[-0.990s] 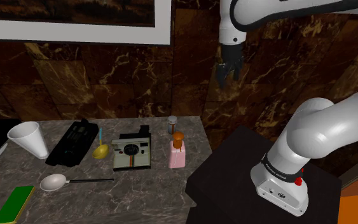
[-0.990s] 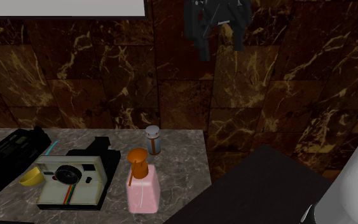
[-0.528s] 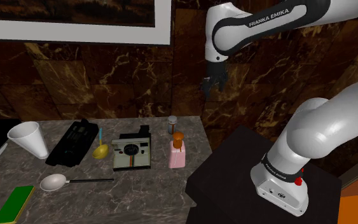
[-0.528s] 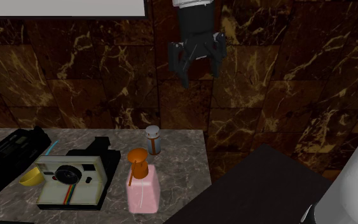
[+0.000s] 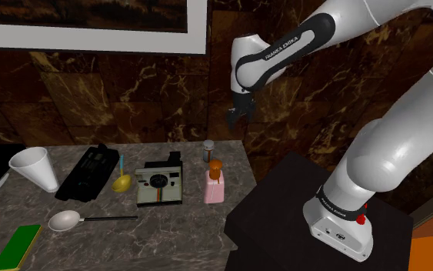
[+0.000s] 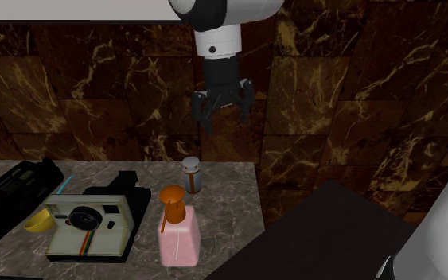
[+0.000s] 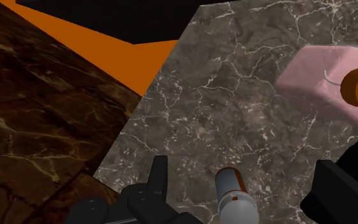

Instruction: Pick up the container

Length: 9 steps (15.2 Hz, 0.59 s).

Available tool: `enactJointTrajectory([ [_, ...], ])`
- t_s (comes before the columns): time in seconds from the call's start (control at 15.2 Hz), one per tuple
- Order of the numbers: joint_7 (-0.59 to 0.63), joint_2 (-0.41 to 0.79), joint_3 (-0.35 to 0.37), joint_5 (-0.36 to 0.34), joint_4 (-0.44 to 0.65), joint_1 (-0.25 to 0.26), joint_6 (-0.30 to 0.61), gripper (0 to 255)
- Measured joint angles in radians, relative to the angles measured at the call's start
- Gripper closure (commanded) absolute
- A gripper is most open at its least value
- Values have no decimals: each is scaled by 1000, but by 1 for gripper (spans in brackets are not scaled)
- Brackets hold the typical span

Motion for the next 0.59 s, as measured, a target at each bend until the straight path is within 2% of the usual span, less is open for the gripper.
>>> enactJointTrajectory([
  [0.26,11,171,3,12,57,4,137,0],
  [0.59,18,373,7,28,162,6,265,0],
])
